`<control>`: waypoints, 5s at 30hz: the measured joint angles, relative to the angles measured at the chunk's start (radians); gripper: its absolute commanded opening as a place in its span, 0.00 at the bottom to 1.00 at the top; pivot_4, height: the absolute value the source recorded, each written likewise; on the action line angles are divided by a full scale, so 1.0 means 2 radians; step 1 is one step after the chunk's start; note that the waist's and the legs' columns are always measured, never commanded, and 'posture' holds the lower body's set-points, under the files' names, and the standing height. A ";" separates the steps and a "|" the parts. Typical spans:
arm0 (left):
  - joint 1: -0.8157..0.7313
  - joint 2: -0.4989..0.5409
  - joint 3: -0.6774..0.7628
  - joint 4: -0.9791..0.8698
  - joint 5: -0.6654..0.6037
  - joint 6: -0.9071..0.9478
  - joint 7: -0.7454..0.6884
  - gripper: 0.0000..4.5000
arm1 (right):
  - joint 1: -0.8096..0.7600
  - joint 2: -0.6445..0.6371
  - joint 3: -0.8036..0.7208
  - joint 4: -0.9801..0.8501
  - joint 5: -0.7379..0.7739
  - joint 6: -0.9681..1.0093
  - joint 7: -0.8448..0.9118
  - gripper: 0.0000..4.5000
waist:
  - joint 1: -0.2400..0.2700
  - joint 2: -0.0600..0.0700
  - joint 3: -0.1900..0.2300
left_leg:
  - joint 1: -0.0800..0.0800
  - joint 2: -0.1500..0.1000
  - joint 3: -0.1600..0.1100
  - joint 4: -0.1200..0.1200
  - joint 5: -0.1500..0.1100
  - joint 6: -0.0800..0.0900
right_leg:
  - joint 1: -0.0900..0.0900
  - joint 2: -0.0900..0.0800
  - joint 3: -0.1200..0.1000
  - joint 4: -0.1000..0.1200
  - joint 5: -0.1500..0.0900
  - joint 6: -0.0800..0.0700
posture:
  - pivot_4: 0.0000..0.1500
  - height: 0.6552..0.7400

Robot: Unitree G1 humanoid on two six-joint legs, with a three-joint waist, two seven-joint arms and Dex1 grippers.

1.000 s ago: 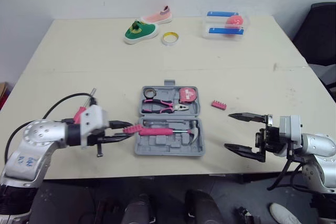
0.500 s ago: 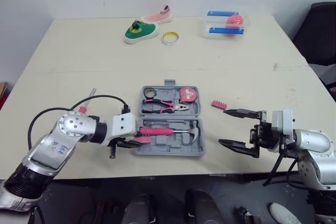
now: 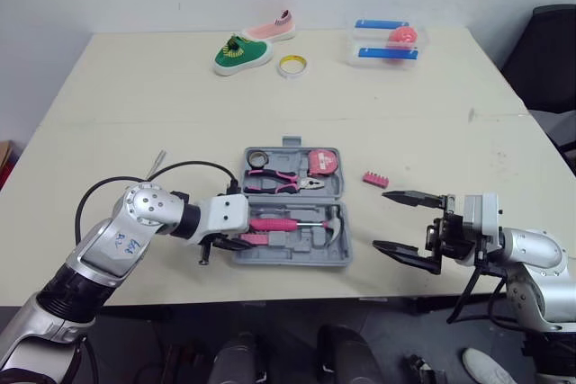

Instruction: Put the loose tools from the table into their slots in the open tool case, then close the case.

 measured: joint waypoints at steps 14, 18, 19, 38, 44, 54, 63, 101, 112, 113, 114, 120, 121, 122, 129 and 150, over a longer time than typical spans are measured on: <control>-0.007 -0.023 -0.008 -0.008 0.026 0.011 0.013 0.15 | 0.001 0.004 -0.001 0.010 0.000 -0.018 0.009 1.00 | 0.010 0.000 0.000 | 0.000 0.000 -0.001 0.003 -0.001 0.001 | 0.001 -0.001 0.001 0.001 0.000 0.000 | 1.00 1.00; 0.014 -0.021 0.013 -0.012 0.011 -0.007 0.008 0.59 | 0.009 0.004 -0.001 0.010 0.001 -0.017 0.010 1.00 | 0.010 0.000 0.000 | -0.001 0.001 -0.001 0.003 -0.001 0.001 | 0.000 -0.001 0.002 0.001 0.000 0.000 | 1.00 1.00; 0.017 -0.021 0.017 -0.015 0.008 -0.018 0.007 0.66 | 0.013 0.004 -0.001 0.009 0.001 -0.016 0.011 1.00 | 0.010 0.000 0.000 | -0.001 0.001 -0.001 0.003 -0.001 0.001 | 0.000 0.000 0.002 0.000 0.000 0.000 | 1.00 1.00; 0.106 -0.069 0.173 0.031 -0.111 -0.114 0.019 0.00 | 0.032 0.001 -0.001 -0.005 0.008 0.003 0.012 1.00 | 0.010 0.000 0.000 | -0.001 0.001 -0.001 0.004 -0.002 0.001 | 0.001 0.000 0.002 0.001 0.000 0.000 | 1.00 1.00; 0.102 -0.082 0.135 0.053 -0.082 -0.118 0.030 0.00 | 0.030 0.001 -0.001 0.002 0.005 0.002 0.013 1.00 | 0.010 0.000 0.000 | -0.001 0.001 -0.001 0.004 -0.002 0.001 | 0.001 0.000 0.001 0.000 0.000 0.000 | 1.00 1.00; 0.095 -0.076 0.102 0.055 -0.053 -0.120 0.028 0.00 | 0.026 0.001 -0.001 0.014 0.003 -0.009 0.015 1.00 | 0.010 0.000 0.000 | 0.000 0.001 -0.001 0.004 -0.002 0.001 | 0.001 -0.001 0.001 0.000 0.000 0.000 | 1.00 1.00; 0.086 -0.074 0.083 0.041 -0.051 -0.059 0.042 0.00 | 0.026 0.002 -0.001 0.014 0.003 -0.010 0.014 1.00 | 0.011 0.002 -0.001 | 0.000 0.001 -0.001 0.004 -0.003 -0.001 | 0.002 -0.001 0.003 0.000 0.000 0.000 | 1.00 1.00; 0.337 -0.040 0.527 0.230 -0.164 -0.238 0.106 1.00 | 0.023 -0.112 -0.197 0.382 -0.057 -0.193 -0.010 1.00 | 0.001 0.002 -0.002 | 0.000 0.002 0.000 0.001 -0.007 -0.002 | 0.000 -0.001 0.003 -0.004 0.000 -0.001 | 1.00 1.00; 0.367 -0.042 0.578 0.271 -0.178 -0.263 0.119 1.00 | 0.022 -0.127 -0.222 0.490 -0.073 -0.230 -0.067 1.00 | -0.008 0.002 -0.002 | 0.001 0.002 0.000 -0.003 -0.006 -0.002 | 0.000 -0.001 0.004 -0.005 0.000 -0.001 | 1.00 1.00; 0.367 -0.044 0.577 0.260 -0.183 -0.260 0.118 1.00 | 0.015 -0.125 -0.219 0.485 -0.073 -0.223 -0.069 1.00 | -0.009 0.002 -0.002 | 0.001 0.002 0.000 -0.003 -0.006 -0.002 | 0.000 -0.001 0.004 -0.005 0.000 -0.001 | 1.00 1.00; 0.366 -0.045 0.574 0.250 -0.186 -0.256 0.118 1.00 | 0.005 -0.120 -0.213 0.473 -0.072 -0.212 -0.069 1.00 | -0.011 0.002 -0.002 | 0.001 0.002 0.000 -0.003 -0.006 -0.003 | 0.000 -0.001 0.004 -0.005 0.000 -0.001 | 1.00 1.00; 0.356 -0.051 0.532 0.155 -0.205 -0.220 0.110 1.00 | -0.058 -0.089 -0.150 0.374 -0.070 -0.112 -0.084 1.00 | -0.017 0.002 -0.001 | 0.001 0.002 0.000 -0.004 -0.004 -0.005 | 0.000 -0.001 0.004 -0.004 0.000 -0.001 | 1.00 1.00; 0.354 -0.046 0.517 0.130 -0.207 -0.209 0.104 1.00 | -0.076 -0.088 -0.135 0.357 -0.070 -0.077 -0.090 1.00 | -0.017 0.002 -0.001 | 0.001 0.002 0.000 -0.003 -0.003 -0.005 | 0.000 -0.001 0.004 -0.004 0.000 -0.001 | 1.00 1.00; 0.348 -0.039 0.499 0.101 -0.212 -0.197 0.099 1.00 | -0.097 -0.086 -0.116 0.338 -0.072 -0.045 -0.095 1.00 | -0.017 0.002 -0.001 | 0.000 0.002 0.000 -0.003 -0.003 -0.005 | 0.000 -0.001 0.004 -0.004 0.000 -0.001 | 1.00 1.00; 0.272 0.005 0.416 -0.023 -0.271 -0.092 0.086 1.00 | -0.201 -0.072 -0.010 0.330 -0.099 0.046 -0.043 1.00 | -0.013 0.003 -0.002 | 0.000 0.002 0.000 -0.004 -0.001 -0.002 | 0.000 0.001 0.003 -0.004 0.000 -0.001 | 1.00 1.00; 0.207 -0.004 0.270 -0.147 -0.334 0.025 0.064 1.00 | -0.418 0.034 0.094 0.678 -0.245 -0.117 0.042 1.00 | -0.018 0.003 -0.001 | 0.000 0.005 0.002 0.001 0.000 -0.003 | 0.000 0.007 0.005 -0.001 0.000 -0.001 | 1.00 1.00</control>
